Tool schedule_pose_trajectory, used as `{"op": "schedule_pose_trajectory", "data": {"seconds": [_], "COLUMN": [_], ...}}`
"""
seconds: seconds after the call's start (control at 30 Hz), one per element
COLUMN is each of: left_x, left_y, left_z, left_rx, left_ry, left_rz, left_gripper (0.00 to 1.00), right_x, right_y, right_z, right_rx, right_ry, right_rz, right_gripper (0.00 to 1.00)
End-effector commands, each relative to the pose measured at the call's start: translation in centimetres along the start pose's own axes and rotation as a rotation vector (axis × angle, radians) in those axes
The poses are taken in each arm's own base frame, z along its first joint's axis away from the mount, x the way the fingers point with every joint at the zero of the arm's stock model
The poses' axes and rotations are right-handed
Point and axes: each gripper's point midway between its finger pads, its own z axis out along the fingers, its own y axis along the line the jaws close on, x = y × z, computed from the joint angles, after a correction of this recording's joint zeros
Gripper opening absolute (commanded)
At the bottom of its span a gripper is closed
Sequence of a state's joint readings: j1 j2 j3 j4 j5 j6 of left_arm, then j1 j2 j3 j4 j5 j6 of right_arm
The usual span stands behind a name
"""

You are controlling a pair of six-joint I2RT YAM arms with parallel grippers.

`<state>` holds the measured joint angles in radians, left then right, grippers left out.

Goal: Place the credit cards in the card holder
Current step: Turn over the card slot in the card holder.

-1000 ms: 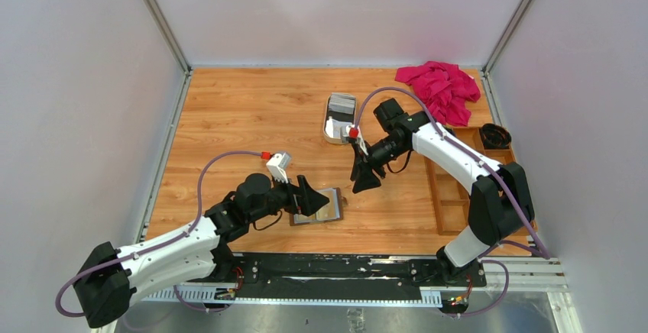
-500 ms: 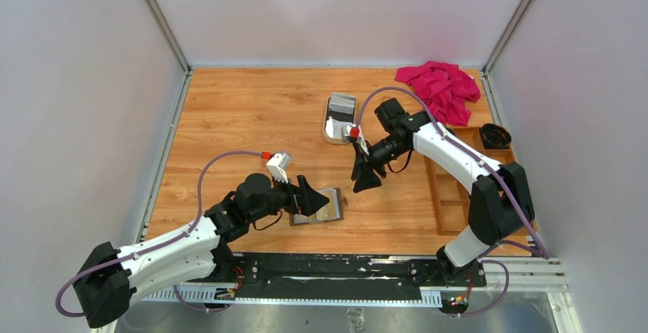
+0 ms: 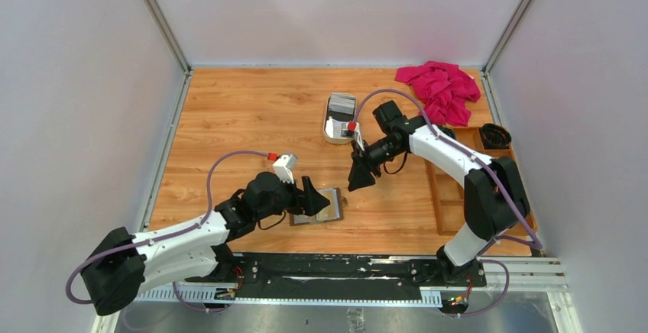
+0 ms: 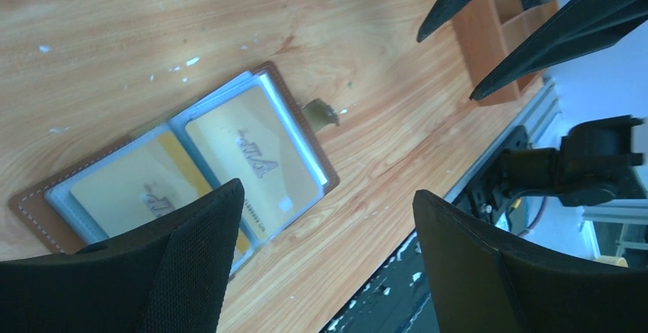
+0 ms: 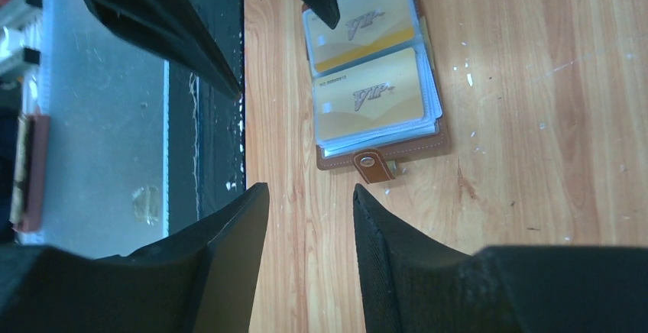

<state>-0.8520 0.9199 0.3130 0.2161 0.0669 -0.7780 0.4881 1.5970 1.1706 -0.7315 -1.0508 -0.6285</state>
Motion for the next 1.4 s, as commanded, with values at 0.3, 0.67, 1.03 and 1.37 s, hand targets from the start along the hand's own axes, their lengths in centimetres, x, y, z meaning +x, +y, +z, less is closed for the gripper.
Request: {"op": "schedule_pose_trajectory", "data": {"seconds": [0.3, 0.67, 1.03, 1.37], "left_x": [1.6, 3.6, 4.0, 4.3], "left_y": [3.4, 5.3, 5.6, 5.8], "left_z": [2.8, 3.0, 3.1, 3.0], "left_rx": [-0.146, -0.205, -0.214, -0.217], "left_ry": [0.075, 0.136, 0.153, 0.156], "left_rz": [0.021, 0.020, 0.019, 0.015], "left_gripper": [0.67, 0.69, 0.70, 0.70], "right_x": [0.8, 2.4, 4.2, 5.2], "right_y": [-2.6, -2.9, -3.8, -4.7], "right_z": [3.5, 6.9, 8.6, 8.8], "right_rx": [-0.004, -0.004, 0.045, 0.094], "right_ry": [-0.097, -0.010, 0.051, 0.071], "right_rz": [0.484, 0.624, 0.710, 0.733], "right_gripper": [0.23, 0.27, 0.35, 0.40]}}
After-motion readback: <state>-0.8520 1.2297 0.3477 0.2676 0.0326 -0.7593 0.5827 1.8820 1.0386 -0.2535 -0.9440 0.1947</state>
